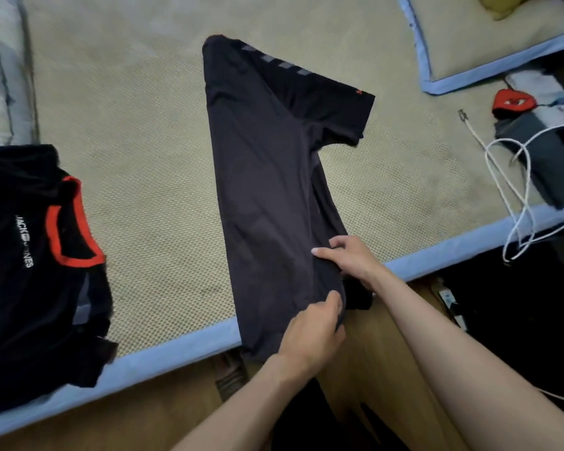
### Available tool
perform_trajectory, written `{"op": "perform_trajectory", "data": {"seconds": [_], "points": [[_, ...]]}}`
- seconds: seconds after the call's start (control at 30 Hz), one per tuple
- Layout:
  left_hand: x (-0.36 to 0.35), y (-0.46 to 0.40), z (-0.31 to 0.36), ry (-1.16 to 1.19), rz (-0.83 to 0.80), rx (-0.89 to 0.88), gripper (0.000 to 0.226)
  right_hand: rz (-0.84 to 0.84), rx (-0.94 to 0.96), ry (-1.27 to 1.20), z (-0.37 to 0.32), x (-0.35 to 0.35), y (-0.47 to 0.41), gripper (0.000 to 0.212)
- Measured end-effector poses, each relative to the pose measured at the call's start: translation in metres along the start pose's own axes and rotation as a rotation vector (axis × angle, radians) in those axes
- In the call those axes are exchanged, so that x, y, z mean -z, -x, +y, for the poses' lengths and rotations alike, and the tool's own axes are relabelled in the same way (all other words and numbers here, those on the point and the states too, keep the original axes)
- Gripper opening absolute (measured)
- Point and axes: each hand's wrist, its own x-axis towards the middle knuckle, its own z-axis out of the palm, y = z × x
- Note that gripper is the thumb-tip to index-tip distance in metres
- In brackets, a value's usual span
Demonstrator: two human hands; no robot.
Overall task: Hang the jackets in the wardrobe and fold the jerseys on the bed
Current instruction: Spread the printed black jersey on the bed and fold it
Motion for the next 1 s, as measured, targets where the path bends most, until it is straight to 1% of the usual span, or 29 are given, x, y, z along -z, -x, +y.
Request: {"op": "perform_trajectory", "data": {"seconds": [0.03, 0.1, 0.2, 0.27, 0.33, 0.4, 0.43, 0.47, 0.5, 0.57, 0.6, 0.63, 0.67, 0.73, 0.77, 0.8, 0.87, 0.93, 1.0], "points": [[-0.006, -0.002, 0.002, -0.014, -0.004, -0.008, 0.019, 0.004, -0.004, 0.018, 0.006, 0.006, 0.005, 0.036], [-0.017, -0.008, 0.004, -0.031, -0.004, -0.037, 0.020, -0.015, 0.007, 0.010, 0.019, 0.018, 0.010, 0.029], [-0.031, -0.013, 0.004, -0.008, 0.012, -0.108, 0.023, -0.042, 0.032, -0.078, 0.033, 0.030, 0.015, 0.023], [-0.041, -0.010, 0.003, 0.006, 0.028, -0.147, 0.023, -0.035, 0.041, -0.188, 0.041, 0.035, 0.016, 0.017], [-0.052, -0.004, 0.001, 0.012, 0.022, -0.177, 0.023, -0.029, 0.017, -0.374, 0.047, 0.037, 0.017, 0.009], [-0.063, 0.002, -0.002, -0.025, 0.023, -0.223, 0.019, -0.051, -0.023, -0.607, 0.055, 0.039, 0.014, 0.018], [-0.067, 0.004, -0.003, -0.056, 0.032, -0.246, 0.017, -0.062, -0.040, -0.650, 0.059, 0.040, 0.012, 0.022], [-0.070, 0.005, -0.004, -0.088, 0.037, -0.260, 0.014, -0.054, -0.056, -0.609, 0.065, 0.041, 0.009, 0.024], [-0.072, 0.004, -0.005, -0.117, 0.031, -0.263, 0.012, -0.021, -0.060, -0.491, 0.070, 0.042, 0.006, 0.024], [-0.070, 0.000, -0.005, -0.154, 0.006, -0.258, 0.010, 0.080, -0.040, -0.170, 0.082, 0.045, 0.001, 0.022], [-0.067, -0.003, -0.006, -0.166, -0.010, -0.250, 0.008, 0.105, -0.023, -0.072, 0.090, 0.047, -0.002, 0.025], [-0.062, -0.008, -0.007, -0.177, -0.017, -0.240, 0.007, 0.086, -0.012, -0.024, 0.097, 0.050, -0.005, 0.029], [-0.056, -0.013, -0.009, -0.191, -0.011, -0.226, 0.007, 0.031, -0.011, -0.003, 0.102, 0.053, -0.007, 0.033], [-0.040, -0.028, -0.011, -0.221, 0.021, -0.179, 0.009, -0.100, -0.020, 0.084, 0.112, 0.060, -0.012, 0.029], [-0.030, -0.036, -0.013, -0.237, 0.040, -0.145, 0.010, -0.126, -0.024, 0.173, 0.117, 0.064, -0.015, 0.026], [-0.019, -0.046, -0.015, -0.249, 0.068, -0.106, 0.011, -0.117, -0.017, 0.264, 0.124, 0.069, -0.019, 0.030], [0.006, -0.065, -0.019, -0.272, 0.141, -0.027, 0.013, -0.086, -0.042, 0.368, 0.129, 0.080, -0.023, 0.037], [0.033, -0.088, -0.023, -0.300, 0.231, 0.034, 0.014, -0.126, -0.092, 0.456, 0.127, 0.090, -0.028, 0.030], [0.058, -0.116, -0.028, -0.307, 0.307, 0.074, 0.014, -0.272, -0.176, 0.634, 0.111, 0.096, -0.032, 0.024]]}}
